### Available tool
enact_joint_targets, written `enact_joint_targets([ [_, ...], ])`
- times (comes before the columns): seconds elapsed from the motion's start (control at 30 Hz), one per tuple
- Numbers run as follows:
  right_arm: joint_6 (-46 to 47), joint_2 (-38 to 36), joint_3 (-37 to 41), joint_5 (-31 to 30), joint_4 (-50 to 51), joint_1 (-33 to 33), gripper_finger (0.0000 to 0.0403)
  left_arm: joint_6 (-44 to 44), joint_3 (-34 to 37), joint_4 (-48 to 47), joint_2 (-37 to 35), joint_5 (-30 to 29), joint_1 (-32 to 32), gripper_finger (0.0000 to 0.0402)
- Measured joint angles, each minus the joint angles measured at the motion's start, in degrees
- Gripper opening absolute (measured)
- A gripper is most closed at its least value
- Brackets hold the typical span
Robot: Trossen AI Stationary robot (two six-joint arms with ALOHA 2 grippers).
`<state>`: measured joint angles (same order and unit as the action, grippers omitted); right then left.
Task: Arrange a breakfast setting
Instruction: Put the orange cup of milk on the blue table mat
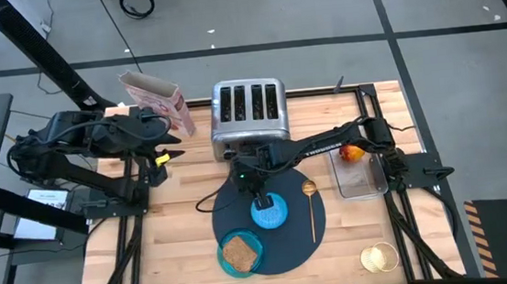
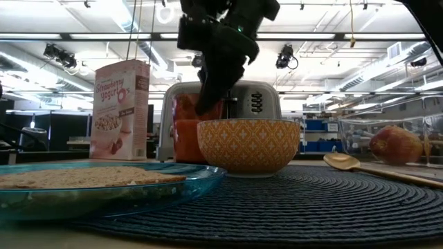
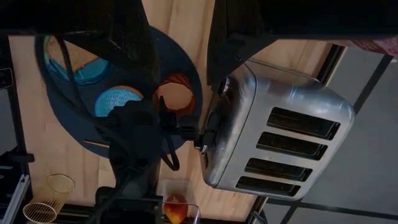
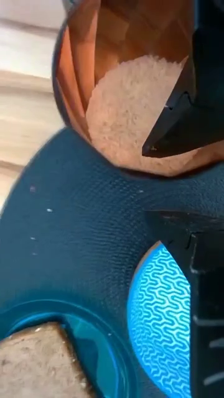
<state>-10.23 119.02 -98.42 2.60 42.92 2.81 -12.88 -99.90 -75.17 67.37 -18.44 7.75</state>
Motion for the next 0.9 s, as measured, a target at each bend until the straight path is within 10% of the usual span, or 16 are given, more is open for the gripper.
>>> enact_joint_targets([
  [0.9,2.0,-1.1,0.0,0.2,1.3,0.2,0.0014,-1.5,0.0,0.9,0.0,0.0,0.0,0.0142],
])
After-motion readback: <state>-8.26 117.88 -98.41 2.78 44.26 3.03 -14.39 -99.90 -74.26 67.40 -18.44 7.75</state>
